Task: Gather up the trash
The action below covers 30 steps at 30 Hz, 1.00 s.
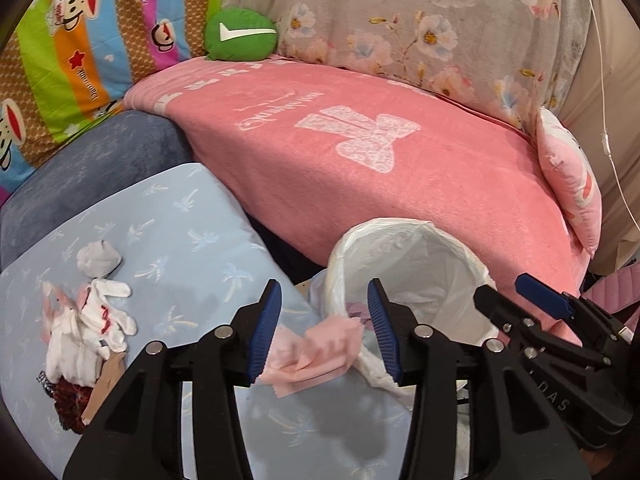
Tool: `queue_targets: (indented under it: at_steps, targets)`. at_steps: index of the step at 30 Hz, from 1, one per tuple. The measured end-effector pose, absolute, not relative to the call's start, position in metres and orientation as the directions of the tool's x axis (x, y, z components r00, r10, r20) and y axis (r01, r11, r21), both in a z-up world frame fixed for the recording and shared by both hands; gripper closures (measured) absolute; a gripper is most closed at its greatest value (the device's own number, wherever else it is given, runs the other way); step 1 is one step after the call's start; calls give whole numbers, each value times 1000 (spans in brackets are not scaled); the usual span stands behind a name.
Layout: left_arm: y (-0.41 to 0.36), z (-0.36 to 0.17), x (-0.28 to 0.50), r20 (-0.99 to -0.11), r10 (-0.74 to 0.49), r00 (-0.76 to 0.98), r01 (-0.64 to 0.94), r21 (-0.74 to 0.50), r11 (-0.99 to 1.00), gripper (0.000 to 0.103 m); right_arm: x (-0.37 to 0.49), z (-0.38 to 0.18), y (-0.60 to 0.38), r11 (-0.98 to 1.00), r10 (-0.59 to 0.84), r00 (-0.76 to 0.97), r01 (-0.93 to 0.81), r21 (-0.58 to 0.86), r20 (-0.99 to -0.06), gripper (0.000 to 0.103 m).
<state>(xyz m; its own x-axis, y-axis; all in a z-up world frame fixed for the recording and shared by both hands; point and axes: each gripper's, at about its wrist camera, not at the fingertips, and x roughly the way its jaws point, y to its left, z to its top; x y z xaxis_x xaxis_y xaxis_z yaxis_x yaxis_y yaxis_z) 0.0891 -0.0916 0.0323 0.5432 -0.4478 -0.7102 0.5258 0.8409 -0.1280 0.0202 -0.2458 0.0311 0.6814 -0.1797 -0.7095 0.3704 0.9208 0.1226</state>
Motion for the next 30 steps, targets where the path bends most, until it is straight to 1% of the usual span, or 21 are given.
queue_targets:
  at_steps: [9,12,20,26,29,30]
  targets:
    - [-56,21,92,-718,-388,578,459,-107,882,49,38,12,-201,949,-113,666,291,118,-737,45]
    - [-42,17,93,-722,-367,587,430,-106,897,44,43,7,-191,954,-102,662,278,117,-743,45]
    - [-8,4,96,-736,-318,597,365,-103,925,40,61,-20,-179,957,-80,630,266,118,-773,45]
    - [12,-9,98,-751,-273,601,317,-89,944,33,81,-46,-178,958,-81,588,268,100,-805,45]
    - [25,-17,101,-762,-248,598,283,-89,955,29,89,-57,-179,958,-81,571,270,94,-817,48]
    - [29,-19,101,-765,-240,597,274,-86,958,28,93,-61,-179,958,-81,562,273,91,-823,52]
